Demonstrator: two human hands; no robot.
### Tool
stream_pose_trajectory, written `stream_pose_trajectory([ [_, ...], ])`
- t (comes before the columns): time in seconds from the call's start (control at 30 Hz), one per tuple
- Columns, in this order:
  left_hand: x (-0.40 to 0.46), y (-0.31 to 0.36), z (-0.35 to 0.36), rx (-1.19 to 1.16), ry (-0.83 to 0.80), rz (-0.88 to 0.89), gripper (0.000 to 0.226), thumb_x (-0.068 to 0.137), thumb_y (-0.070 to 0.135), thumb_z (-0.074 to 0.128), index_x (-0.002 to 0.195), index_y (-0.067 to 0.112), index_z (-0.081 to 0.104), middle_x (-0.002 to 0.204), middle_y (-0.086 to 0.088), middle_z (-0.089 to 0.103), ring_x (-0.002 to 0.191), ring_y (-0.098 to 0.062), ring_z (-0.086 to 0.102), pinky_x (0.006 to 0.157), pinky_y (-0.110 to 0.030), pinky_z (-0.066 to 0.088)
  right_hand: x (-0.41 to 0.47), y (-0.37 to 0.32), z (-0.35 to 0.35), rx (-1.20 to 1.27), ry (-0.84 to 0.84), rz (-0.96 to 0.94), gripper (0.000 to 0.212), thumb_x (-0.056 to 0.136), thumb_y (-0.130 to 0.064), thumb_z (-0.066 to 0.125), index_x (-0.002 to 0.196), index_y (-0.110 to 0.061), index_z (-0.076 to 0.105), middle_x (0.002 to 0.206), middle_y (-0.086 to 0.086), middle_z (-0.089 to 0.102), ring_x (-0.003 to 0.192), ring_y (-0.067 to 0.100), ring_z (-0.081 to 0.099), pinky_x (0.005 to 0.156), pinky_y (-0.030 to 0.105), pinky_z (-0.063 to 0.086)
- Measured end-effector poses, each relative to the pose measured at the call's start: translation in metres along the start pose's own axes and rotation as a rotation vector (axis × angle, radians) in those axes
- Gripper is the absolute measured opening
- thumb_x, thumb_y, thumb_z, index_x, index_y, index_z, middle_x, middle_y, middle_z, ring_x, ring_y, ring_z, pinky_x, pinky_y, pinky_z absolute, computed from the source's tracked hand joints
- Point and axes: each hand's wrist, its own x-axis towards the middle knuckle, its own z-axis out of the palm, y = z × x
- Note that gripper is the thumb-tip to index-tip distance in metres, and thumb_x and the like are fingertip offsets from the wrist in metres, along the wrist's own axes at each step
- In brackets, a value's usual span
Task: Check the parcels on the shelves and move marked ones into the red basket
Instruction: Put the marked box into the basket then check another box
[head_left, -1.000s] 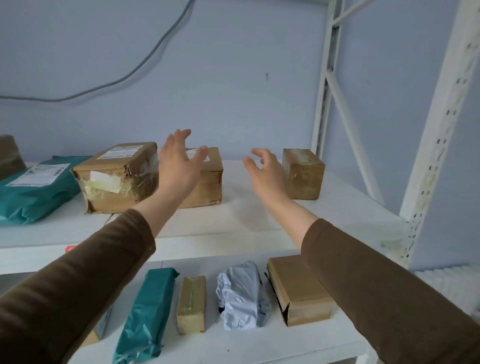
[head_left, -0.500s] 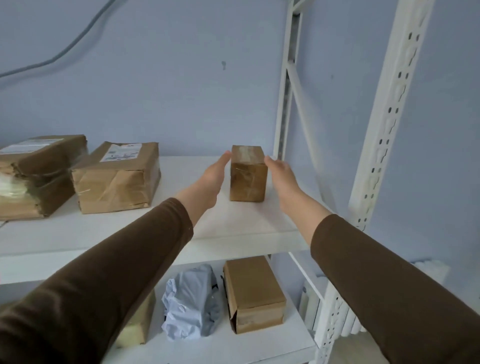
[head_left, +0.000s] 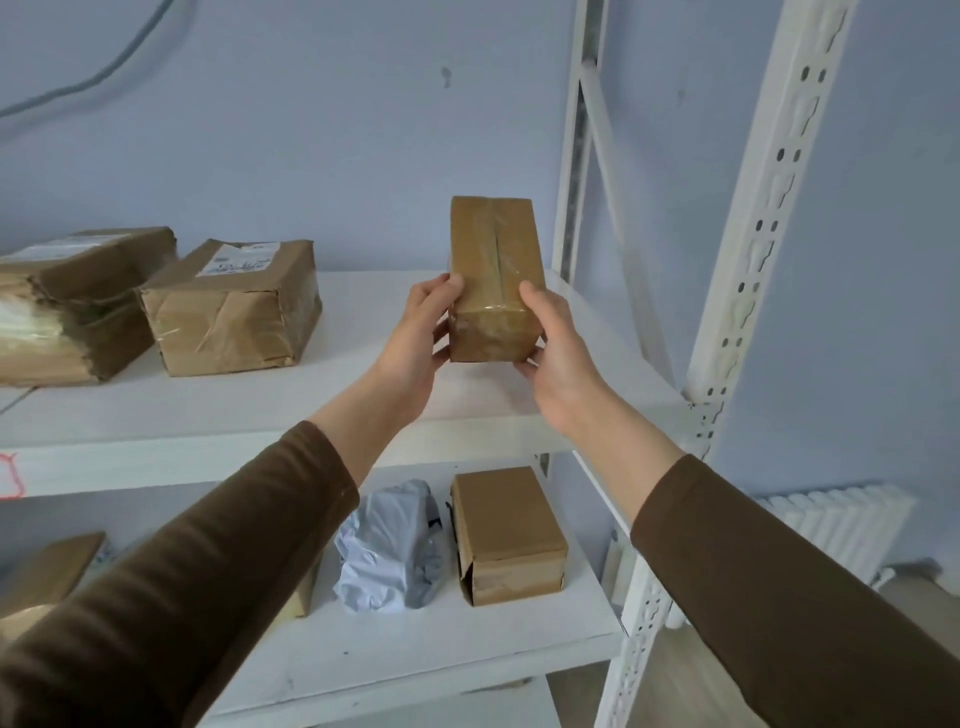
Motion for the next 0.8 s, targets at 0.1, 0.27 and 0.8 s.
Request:
stream_pose_trajectory([
  [0.1,-0.038,0.01,-0.013,-0.026,0.037,0.087,0.041,0.106,0.045,0.054,0.133,0.015,0.059,0.123,0.0,0.065,0.114,-0.019,0.063,0.096,-0.036,0.054,-0.037,0.001,0.004,0.133,0.002,0.063,0.053,0.097,-0.059,0.055,0.138,-0.025,0.06,0.132,0.003,0.071,0.123,0.027,0.067,0.095,0.038,0.058],
  [0.27,-0.093,0.024,-0.035,-0.067,0.039,0.165,0.02,0.097,0.019,0.068,0.114,0.027,0.076,0.12,-0.002,0.068,0.101,-0.011,0.067,0.089,-0.033,0.052,-0.091,0.01,0.011,0.363,-0.062,0.305,0.088,0.089,-0.081,0.04,0.141,-0.013,0.062,0.143,0.022,0.063,0.116,0.039,0.066,0.091,0.046,0.062],
  [0.8,-0.226,0.022,-0.059,0.157,-0.003,0.469,0.033,0.09,0.012,0.069,0.115,0.032,0.061,0.132,-0.008,0.056,0.101,-0.01,0.059,0.086,-0.028,0.054,-0.186,0.042,0.025,0.594,-0.33,0.256,0.074,0.092,-0.059,0.047,0.148,-0.011,0.055,0.145,0.022,0.055,0.127,0.039,0.052,0.102,0.049,0.045],
])
